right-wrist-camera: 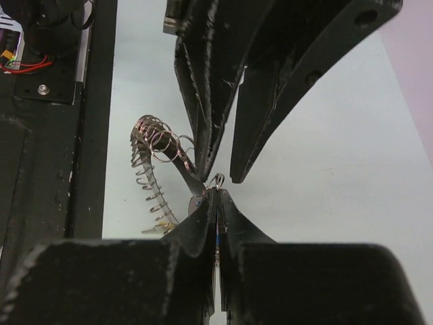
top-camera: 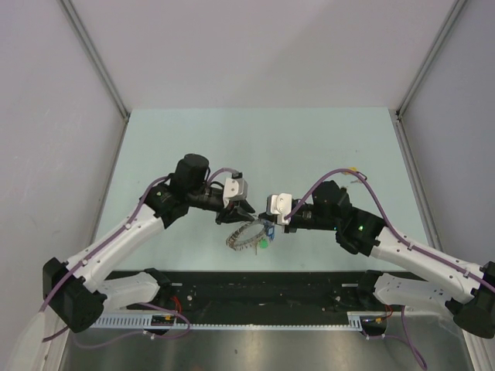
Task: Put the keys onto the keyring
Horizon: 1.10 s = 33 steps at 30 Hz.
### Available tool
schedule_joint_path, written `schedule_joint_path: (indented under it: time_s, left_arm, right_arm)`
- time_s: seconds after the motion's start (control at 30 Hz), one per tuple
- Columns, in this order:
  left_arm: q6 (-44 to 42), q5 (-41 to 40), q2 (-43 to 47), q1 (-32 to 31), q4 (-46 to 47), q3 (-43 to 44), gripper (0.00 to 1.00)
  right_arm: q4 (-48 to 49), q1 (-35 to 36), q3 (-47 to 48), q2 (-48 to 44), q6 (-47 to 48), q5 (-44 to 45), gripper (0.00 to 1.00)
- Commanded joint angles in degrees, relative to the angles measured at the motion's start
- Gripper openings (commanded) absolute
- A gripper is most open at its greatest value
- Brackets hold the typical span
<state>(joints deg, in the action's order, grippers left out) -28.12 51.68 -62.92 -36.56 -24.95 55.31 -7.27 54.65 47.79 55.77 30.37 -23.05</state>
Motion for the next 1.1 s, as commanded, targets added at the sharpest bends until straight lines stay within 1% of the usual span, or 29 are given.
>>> schedule_joint_path:
  time_s: [0.0,0.07,0.13,0.17,0.23,0.27,0.33,0.43,0.5,0.57,0.6,0.7,0.73,0.77,0.8,0.9,0.93,1.0,1.03,1.07]
  left_arm:
    - [-5.0,2.0,-2.4,-0.7,-4.2,3.7,0.29]
    - [-5.2,2.4,-2.9,-0.9,-4.6,3.8,0.25]
    - [-5.2,2.5,-3.4,-1.0,-4.8,3.7,0.23]
    - [-5.2,2.5,-3.4,-1.0,-4.6,3.6,0.2]
    - [-4.8,3.2,-3.4,-1.0,-4.2,3.5,0.17]
    - [-4.5,3.4,-3.4,-1.0,-3.7,3.4,0.15]
    - [-3.8,4.3,-3.3,-1.0,-2.9,3.1,0.13]
    - [-2.0,5.8,-3.0,-1.0,-0.6,2.3,0.09]
    - [0.3,6.5,-2.4,-1.0,2.1,1.5,0.01]
    - [3.2,6.8,-1.2,-1.0,5.1,0.8,0.0]
    - [4.4,6.2,-0.6,-1.0,5.8,0.0,0.0]
    - [8.9,1.4,1.8,-1.0,8.5,-1.9,0.0]
    - [11.3,-1.6,2.6,-0.9,9.6,-2.6,0.0]
    - [12.3,-2.9,3.9,-0.9,10.2,-3.6,0.0]
    - [13.5,-4.1,4.6,-0.8,10.9,-4.2,0.01]
    - [19.1,-7.6,7.6,0.2,15.3,-7.0,0.0]
    - [22.5,-8.2,8.4,0.5,18.6,-7.8,0.0]
    - [25.5,-9.6,11.0,1.2,22.0,-10.0,0.0]
    - [27.7,-10.1,12.8,1.3,26.4,-11.1,0.0]
    - [28.4,-12.2,13.5,1.4,28.2,-12.9,0.0]
  right_arm:
    - [2.3,0.3,1.0,-0.3,0.8,-1.5,0.0]
    - [2.4,0.3,0.9,-0.5,0.9,-1.6,0.0]
    - [2.3,0.3,1.0,-0.6,0.9,-1.6,0.0]
    - [2.3,0.3,1.0,-0.6,0.9,-1.6,0.0]
    - [2.3,0.3,0.9,-0.5,0.9,-1.8,0.0]
    - [2.3,0.3,0.9,-0.6,0.9,-1.8,0.0]
    - [2.2,0.4,1.0,-0.5,0.9,-1.9,0.0]
    - [2.1,0.4,1.0,-0.5,0.8,-1.8,0.0]
    - [1.9,0.4,1.0,-0.4,0.8,-1.7,0.0]
    - [1.6,0.3,0.9,-0.6,0.7,-1.2,0.0]
    - [1.4,0.3,1.0,-1.0,0.7,-0.5,0.0]
    - [0.4,0.3,0.9,-3.1,0.3,2.0,0.0]
    - [0.2,0.4,0.7,-3.9,0.1,2.9,0.0]
    - [0.5,0.3,-0.1,-4.6,0.0,4.1,0.0]
    - [0.8,0.3,-0.4,-6.1,-0.2,4.2,0.0]
    - [0.8,0.4,-1.0,-6.7,-0.7,4.4,0.0]
    - [0.9,0.4,-1.2,-6.4,-0.8,4.3,0.0]
    - [1.5,0.3,-1.8,-5.8,-1.2,3.9,0.0]
    - [2.6,0.5,-2.2,-5.5,-1.7,3.7,0.0]
    - [3.4,0.5,-2.7,-5.3,-2.1,3.2,0.0]
